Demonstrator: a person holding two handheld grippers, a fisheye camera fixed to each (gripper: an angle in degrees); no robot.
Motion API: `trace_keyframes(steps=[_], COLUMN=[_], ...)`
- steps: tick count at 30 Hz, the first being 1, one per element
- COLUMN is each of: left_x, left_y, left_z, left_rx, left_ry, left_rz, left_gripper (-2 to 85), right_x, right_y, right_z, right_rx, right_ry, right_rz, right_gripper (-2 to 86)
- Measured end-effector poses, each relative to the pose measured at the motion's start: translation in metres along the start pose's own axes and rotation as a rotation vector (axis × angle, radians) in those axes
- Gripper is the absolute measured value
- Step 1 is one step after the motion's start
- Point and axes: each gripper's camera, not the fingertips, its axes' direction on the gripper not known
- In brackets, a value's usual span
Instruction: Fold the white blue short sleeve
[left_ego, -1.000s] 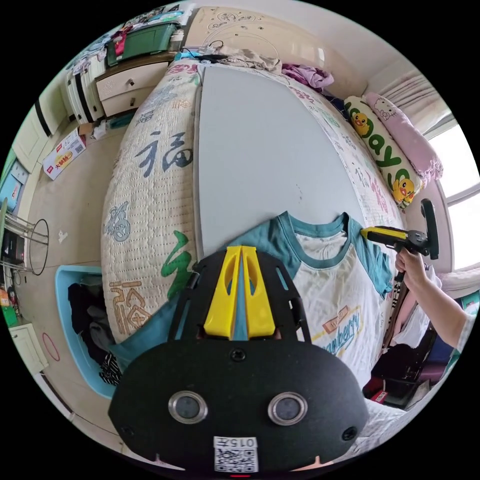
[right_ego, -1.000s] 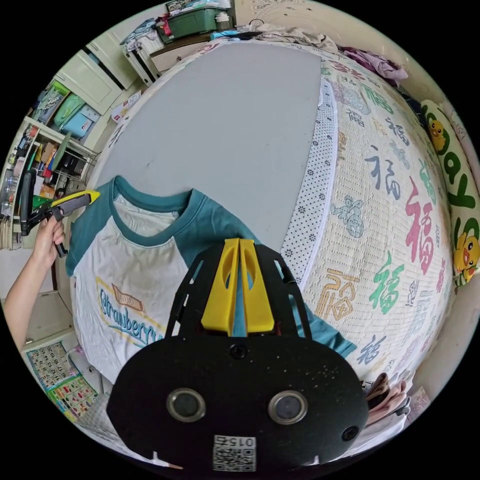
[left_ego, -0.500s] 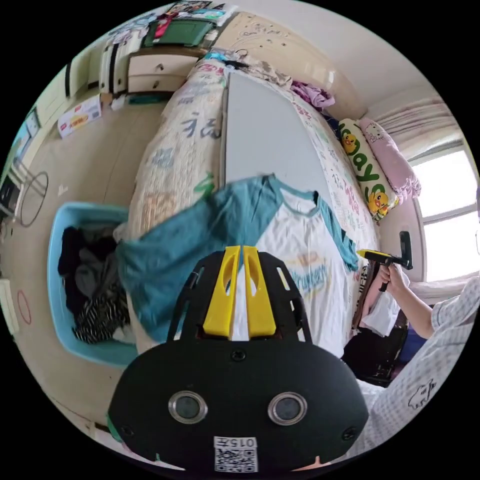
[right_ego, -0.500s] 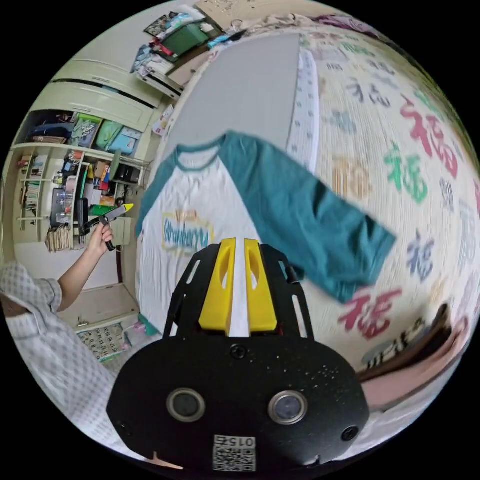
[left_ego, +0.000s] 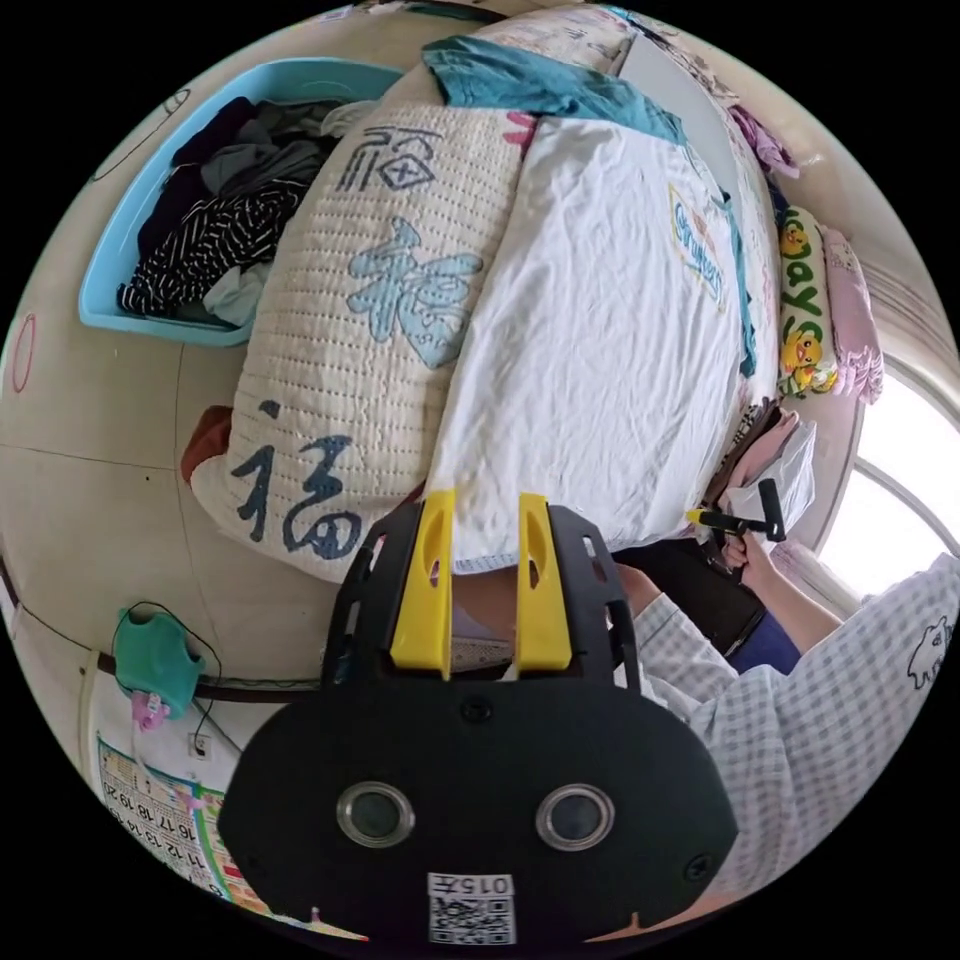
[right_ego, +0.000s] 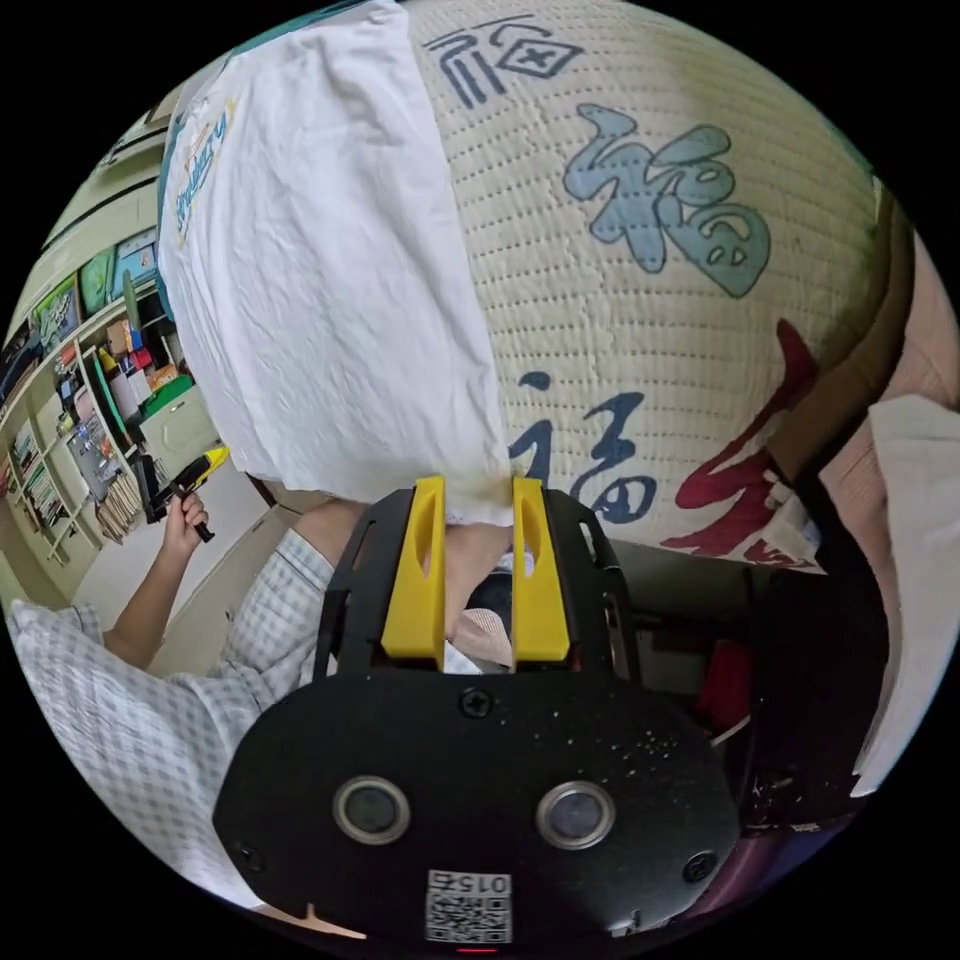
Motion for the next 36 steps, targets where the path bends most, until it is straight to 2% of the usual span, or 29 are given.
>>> trace_keyframes(steps=[4,6,11,14,16,18,19,24,30,36], left_x=[-0.014,-0.024,-0.034,-0.036,-0.03,-0.027,-0.026,-0.028,-0.018,-0.019], left_y=[0.009,0.012,0.029,0.029,0.028,0.03,0.033,0.045,0.049,0.058], left_z=[0.009,0.011,0.001,0.018,0.025,0.024,0.023,0.023,0.04,0.04], left_rx=[0.036,0.035,0.132,0.079,0.051,0.049,0.054,0.076,0.049,0.047], left_ry=[-0.009,0.028,-0.002,0.016,-0.036,0.001,-0.041,-0.121,-0.159,-0.115], left_rz=[0.003,-0.006,-0.02,-0.002,0.037,0.07,0.06,0.034,0.046,0.017], left_gripper=[7.2,6.6,6.8,8.1,7.0,4.7,2.1,0.3,1.1,4.5], right_x=[-0.009,-0.019,-0.038,-0.049,-0.056,-0.068,-0.072,-0.09,-0.127,-0.136], right_y=[0.021,0.035,0.066,0.083,0.092,0.105,0.108,0.127,0.141,0.177], right_z=[-0.006,-0.01,-0.027,-0.034,-0.037,-0.042,-0.044,-0.044,-0.039,-0.058], right_rx=[0.02,0.008,0.012,0.018,0.019,0.02,0.018,-0.023,-0.036,0.007], right_ry=[0.03,0.034,0.07,0.08,0.084,0.107,0.123,0.202,0.288,0.198], right_rz=[0.0,-0.028,-0.04,-0.035,-0.025,-0.02,-0.019,0.026,0.02,0.068], right_gripper=[7.2,2.2,0.4,0.0,-0.1,-0.3,-0.3,-0.4,0.9,3.1])
